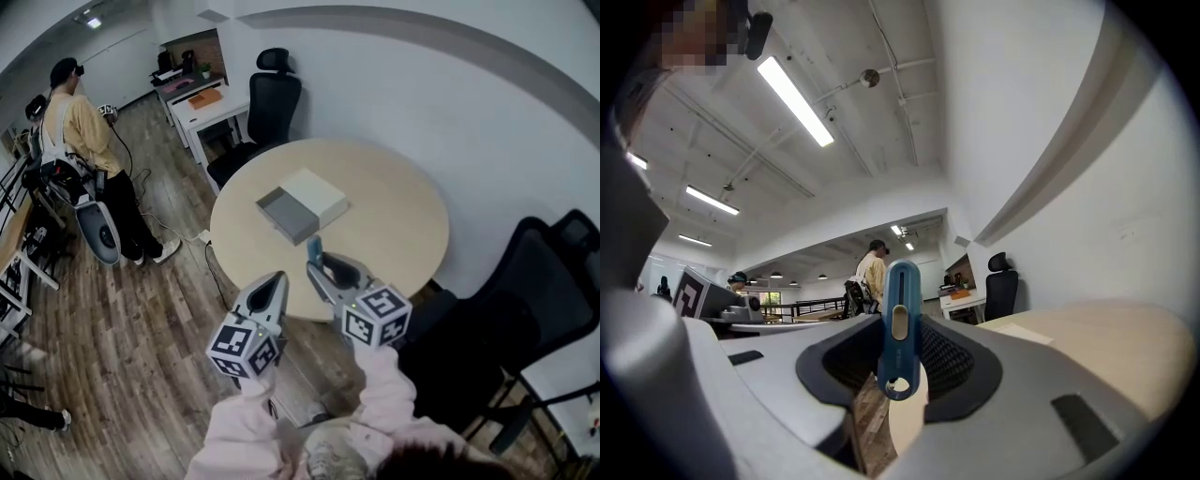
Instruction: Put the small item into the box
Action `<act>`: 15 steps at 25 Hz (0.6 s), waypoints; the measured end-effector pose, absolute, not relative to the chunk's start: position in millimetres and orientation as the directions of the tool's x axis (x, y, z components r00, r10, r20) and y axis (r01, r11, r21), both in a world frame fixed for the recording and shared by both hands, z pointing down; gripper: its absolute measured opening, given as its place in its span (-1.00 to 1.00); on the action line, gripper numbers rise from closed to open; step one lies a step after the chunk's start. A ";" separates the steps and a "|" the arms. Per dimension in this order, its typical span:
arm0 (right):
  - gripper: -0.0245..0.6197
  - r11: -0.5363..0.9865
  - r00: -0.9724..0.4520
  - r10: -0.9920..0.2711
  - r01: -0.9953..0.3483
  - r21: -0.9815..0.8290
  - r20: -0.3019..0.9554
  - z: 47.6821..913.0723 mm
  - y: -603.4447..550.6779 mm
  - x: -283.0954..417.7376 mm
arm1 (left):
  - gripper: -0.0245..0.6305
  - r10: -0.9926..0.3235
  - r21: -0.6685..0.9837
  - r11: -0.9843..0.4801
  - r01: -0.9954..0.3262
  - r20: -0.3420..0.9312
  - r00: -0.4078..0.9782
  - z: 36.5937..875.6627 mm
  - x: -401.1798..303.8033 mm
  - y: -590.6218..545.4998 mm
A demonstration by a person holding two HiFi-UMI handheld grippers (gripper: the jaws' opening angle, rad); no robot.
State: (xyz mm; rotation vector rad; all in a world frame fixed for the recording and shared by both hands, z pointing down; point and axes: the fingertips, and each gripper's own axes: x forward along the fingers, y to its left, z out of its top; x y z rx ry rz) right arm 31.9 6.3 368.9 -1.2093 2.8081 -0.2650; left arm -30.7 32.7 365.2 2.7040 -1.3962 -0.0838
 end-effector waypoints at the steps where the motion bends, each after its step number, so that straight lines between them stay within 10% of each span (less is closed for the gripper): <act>1: -0.53 0.674 -0.685 -0.728 -0.715 -0.186 0.000 370.3 3.9 30.1 | -0.89 -0.813 0.110 -0.579 -0.808 -0.003 0.582 366.3 -32.5 29.5; 15: -0.53 0.638 -0.656 -0.754 -0.743 -0.201 0.035 387.6 -20.0 29.0 | -0.89 -0.792 0.135 -0.603 -0.786 0.015 0.610 382.0 -35.4 4.6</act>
